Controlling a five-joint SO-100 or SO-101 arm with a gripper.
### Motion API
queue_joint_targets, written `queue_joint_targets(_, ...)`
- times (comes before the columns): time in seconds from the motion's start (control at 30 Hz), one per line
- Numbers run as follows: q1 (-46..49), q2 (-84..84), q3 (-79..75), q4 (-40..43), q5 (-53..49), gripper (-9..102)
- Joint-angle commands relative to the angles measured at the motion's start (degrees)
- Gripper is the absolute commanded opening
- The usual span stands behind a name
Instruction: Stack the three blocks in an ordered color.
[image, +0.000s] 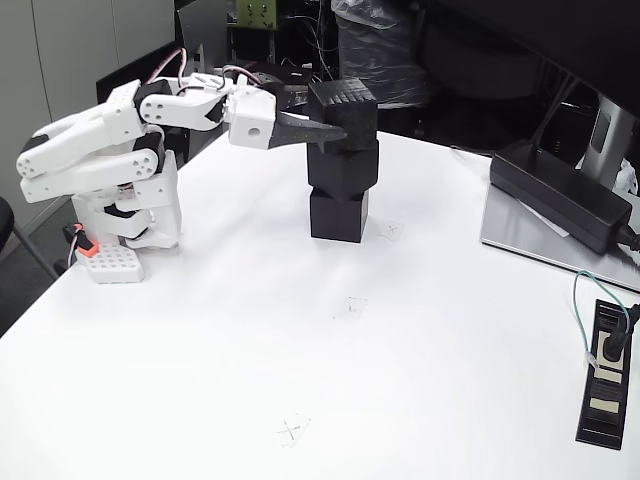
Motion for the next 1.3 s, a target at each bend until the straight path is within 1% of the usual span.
queue_joint_targets(0.0, 0.35, 0.53, -1.32, 0.09, -0.35, 36)
queue_joint_targets(0.67, 0.79, 0.53, -18.90, 0.26, 0.18, 36)
queue_joint_targets(0.9, 10.90, 0.53, -20.65, 0.35, 0.53, 36)
queue_joint_targets(1.03, 15.82, 0.53, -20.30, 0.70, 6.24, 33)
queue_joint_targets(1.27, 17.14, 0.44, -20.04, 0.88, 25.93, 17)
